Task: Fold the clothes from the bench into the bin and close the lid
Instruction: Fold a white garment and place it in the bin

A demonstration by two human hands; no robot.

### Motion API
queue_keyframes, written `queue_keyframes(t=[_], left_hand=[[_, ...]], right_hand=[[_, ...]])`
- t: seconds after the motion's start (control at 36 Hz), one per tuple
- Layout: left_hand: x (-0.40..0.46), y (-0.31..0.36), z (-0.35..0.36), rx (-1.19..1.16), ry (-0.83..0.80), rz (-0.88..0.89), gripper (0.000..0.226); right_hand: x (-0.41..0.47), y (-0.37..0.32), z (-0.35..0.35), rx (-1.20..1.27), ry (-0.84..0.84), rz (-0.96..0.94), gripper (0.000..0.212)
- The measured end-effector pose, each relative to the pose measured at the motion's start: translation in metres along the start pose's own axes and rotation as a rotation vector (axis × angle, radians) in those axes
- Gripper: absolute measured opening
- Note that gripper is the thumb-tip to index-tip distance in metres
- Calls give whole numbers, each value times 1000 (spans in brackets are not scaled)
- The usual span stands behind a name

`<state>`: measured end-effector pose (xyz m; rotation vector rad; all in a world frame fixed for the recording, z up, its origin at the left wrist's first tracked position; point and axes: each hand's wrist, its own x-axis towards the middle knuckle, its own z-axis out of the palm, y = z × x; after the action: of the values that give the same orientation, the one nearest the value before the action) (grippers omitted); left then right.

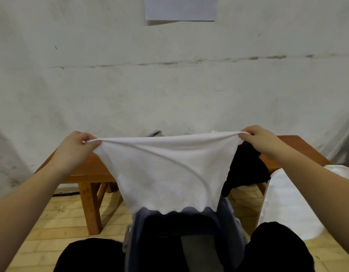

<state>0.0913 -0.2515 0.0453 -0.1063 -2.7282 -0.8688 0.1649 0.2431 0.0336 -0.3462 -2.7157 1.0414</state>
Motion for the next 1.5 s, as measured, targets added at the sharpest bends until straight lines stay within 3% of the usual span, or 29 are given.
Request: queue_keyframes(t=[0.06,0.14,0.19,0.28,0.33,0.42,0.47,0.53,0.58,0.61,0.64,0.72,0.78,0.86,0.92,1.03,1.11,1.28,1.36,1.47,1.5], left_hand=[[5,-2,-4,-144,-36,-22,20],[12,-4,-8,-661,-93,-141,18],[17,0,-7,-989,-99,-189,20],[22,12,-4,-1219,-95,-214,27],[23,19,-2,-1257,-89,-211,34],[29,21,-2,-1308,-136,-178,16],[32,24,-10,-1375,-164,-150,16],[37,23,-23,-1490,-207,-119,21],[38,24,-38,-1635,-396,-27,28],[37,23,-42,-1691,-427,6,36],[40,19,-47,-1659,-350,21,46],[34,47,-56,-1646,-406,129,42],[38,84,-44,-1570,-638,229,27],[30,124,-29,-1312,-554,303,44],[20,147,-18,-1318,-589,332,40],[2,181,4,-1351,-561,413,21],[-11,198,12,-1391,-617,420,27],[-21,208,24,-1478,-701,436,27],[-19,209,28,-1475,-713,396,39],[-18,209,31,-1414,-724,302,87],[-18,208,30,-1385,-735,289,93]], right_hand=[[1,1,0,435,-29,75,15],[7,-3,3,1037,3,167,16],[9,-11,6,1275,14,214,18],[10,-22,10,1457,-15,221,16],[10,-28,11,1457,-19,199,18],[8,-35,6,1454,-51,172,18],[5,-39,-2,1447,-94,132,15],[1,-46,-16,1456,-179,33,16],[-6,-56,-33,1476,-304,-107,25],[-10,-63,-40,1488,-358,-167,26],[-14,-70,-46,1492,-390,-215,23],[-21,-99,-49,1341,-324,-312,16],[-25,-121,-42,1201,-280,-361,19],[-35,-148,-23,976,-223,-412,9],[-39,-159,-8,894,-176,-437,24],[-48,-175,13,847,-121,-479,35],[-53,-183,22,909,-150,-538,35],[-54,-182,28,1008,-154,-533,16],[-54,-182,31,1044,-179,-526,12],[-52,-181,30,1032,-202,-540,7],[-52,-180,29,1029,-225,-541,17]])
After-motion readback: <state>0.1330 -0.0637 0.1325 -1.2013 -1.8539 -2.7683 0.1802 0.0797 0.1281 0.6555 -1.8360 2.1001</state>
